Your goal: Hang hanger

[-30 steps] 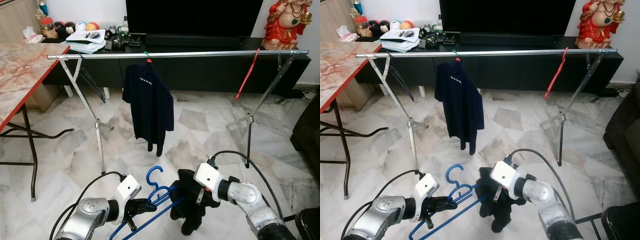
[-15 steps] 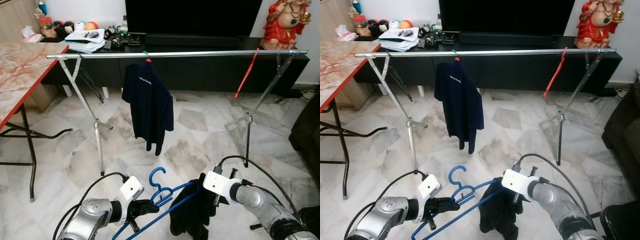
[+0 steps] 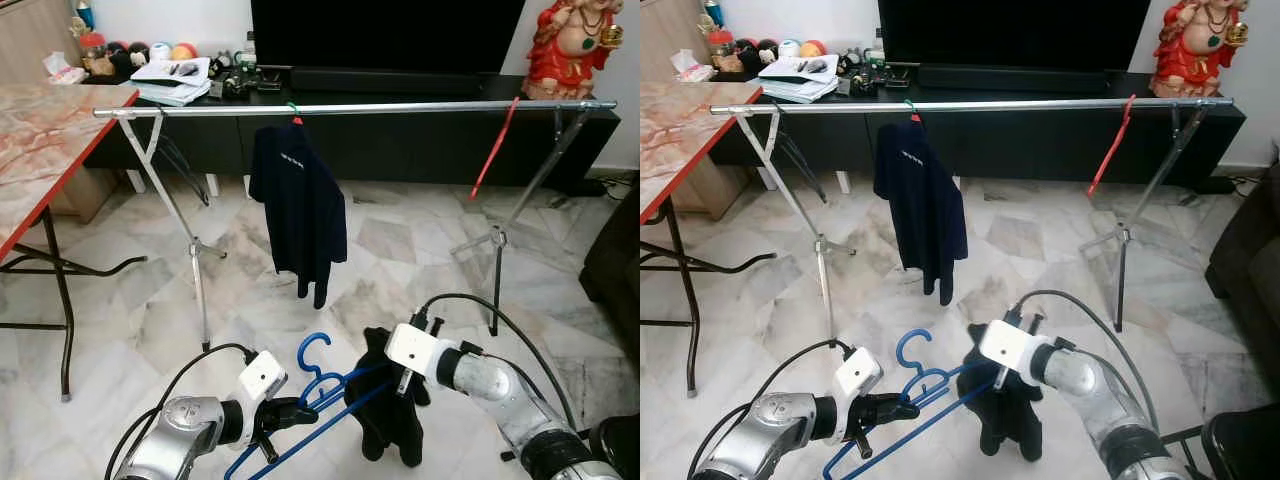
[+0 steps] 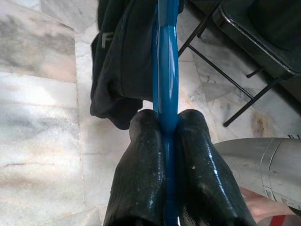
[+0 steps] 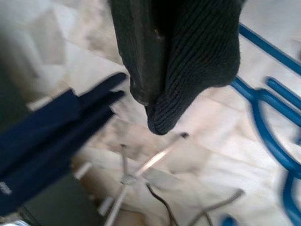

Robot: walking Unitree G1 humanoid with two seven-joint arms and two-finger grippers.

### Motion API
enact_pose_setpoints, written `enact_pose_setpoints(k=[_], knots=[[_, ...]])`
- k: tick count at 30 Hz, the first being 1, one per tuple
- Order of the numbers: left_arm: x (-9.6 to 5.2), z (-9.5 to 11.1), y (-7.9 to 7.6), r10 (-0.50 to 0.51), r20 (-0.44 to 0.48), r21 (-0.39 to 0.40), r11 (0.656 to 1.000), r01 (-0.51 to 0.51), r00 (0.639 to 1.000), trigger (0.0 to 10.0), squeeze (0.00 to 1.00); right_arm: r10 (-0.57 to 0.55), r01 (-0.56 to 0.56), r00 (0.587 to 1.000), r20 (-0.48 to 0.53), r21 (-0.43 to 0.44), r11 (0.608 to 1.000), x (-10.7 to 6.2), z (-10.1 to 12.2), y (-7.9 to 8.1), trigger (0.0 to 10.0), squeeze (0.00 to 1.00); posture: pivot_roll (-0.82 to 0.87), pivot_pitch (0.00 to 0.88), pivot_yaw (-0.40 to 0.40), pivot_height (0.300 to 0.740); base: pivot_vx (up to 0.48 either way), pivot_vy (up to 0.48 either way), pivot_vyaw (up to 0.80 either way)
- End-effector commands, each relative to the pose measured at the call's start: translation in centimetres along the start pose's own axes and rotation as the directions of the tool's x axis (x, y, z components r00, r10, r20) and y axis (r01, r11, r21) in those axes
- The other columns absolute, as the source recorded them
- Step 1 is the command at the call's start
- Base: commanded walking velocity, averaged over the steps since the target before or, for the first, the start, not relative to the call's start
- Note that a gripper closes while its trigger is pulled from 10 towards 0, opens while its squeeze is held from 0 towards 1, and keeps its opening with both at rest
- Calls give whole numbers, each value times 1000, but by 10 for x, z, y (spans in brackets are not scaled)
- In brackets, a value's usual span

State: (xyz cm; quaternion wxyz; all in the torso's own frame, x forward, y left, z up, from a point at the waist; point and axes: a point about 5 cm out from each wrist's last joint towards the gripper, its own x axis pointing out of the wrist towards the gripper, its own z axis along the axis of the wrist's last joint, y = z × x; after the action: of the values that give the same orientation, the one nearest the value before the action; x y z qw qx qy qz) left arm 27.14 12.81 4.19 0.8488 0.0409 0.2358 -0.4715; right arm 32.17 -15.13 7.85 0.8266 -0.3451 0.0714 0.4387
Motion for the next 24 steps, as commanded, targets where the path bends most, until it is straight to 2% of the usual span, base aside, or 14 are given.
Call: enact_pose_setpoints(k=[1,4,5,6,7,8,10,12,13,14,19,24], knots=[[0,0,0,-1,7,3,1000,1,1000,10000,0,61,-62,998,32,25,998,0,5,6,10000,0,-35,82,-10,740,0,0,0],[0,0,1,17,10,9,1000,-17,1000,10000,0,160,-160,987,29,31,987,-3,5,15,10000,0,-36,82,-10,740,0,0,0],[1,0,4,51,6,22,998,-52,999,10000,0,192,-192,981,21,17,981,-6,5,18,10000,0,-36,82,-10,740,0,0,0],[1,0,6,69,2,25,997,-69,998,10000,0,177,-177,984,6,-2,984,-6,4,16,10000,0,-45,83,-11,740,0,0,0],[1,-1,7,77,1,27,997,-77,997,10000,0,146,-146,989,-18,-19,989,-6,1,13,10000,0,-45,83,-11,740,0,0,0],[2,-1,7,76,1,26,997,-76,997,10000,0,65,-71,991,-120,-51,996,-7,-11,3,10000,0,-48,81,-11,740,0,0,0],[2,-1,7,73,0,28,997,-73,997,10000,0,0,-16,982,-190,-80,997,-9,-19,-3,10000,0,-47,80,-10,740,0,0,0],[2,-2,6,73,-3,30,997,-72,997,10000,0,-108,86,951,-289,-87,992,-16,-30,-14,10000,0,-41,81,-12,740,0,0,0],[2,-2,6,73,-3,30,997,-72,997,10000,0,-108,86,951,-289,-87,992,-16,-30,-14,10000,0,-41,81,-12,740,0,0,0],[0,-3,7,76,-10,36,996,-76,997,10000,0,-161,139,934,-319,-91,986,-19,-34,-19,10000,0,-41,81,-13,740,0,0,0],[-2,-6,8,84,-13,37,996,-84,996,10000,0,-202,188,921,-332,-73,979,-19,-36,-21,10000,0,-35,84,-14,740,0,0,0],[-2,-6,8,89,-11,37,995,-88,996,10000,0,-178,166,933,-312,-66,984,-12,-34,-14,10000,0,-33,85,-13,740,0,0,0]])
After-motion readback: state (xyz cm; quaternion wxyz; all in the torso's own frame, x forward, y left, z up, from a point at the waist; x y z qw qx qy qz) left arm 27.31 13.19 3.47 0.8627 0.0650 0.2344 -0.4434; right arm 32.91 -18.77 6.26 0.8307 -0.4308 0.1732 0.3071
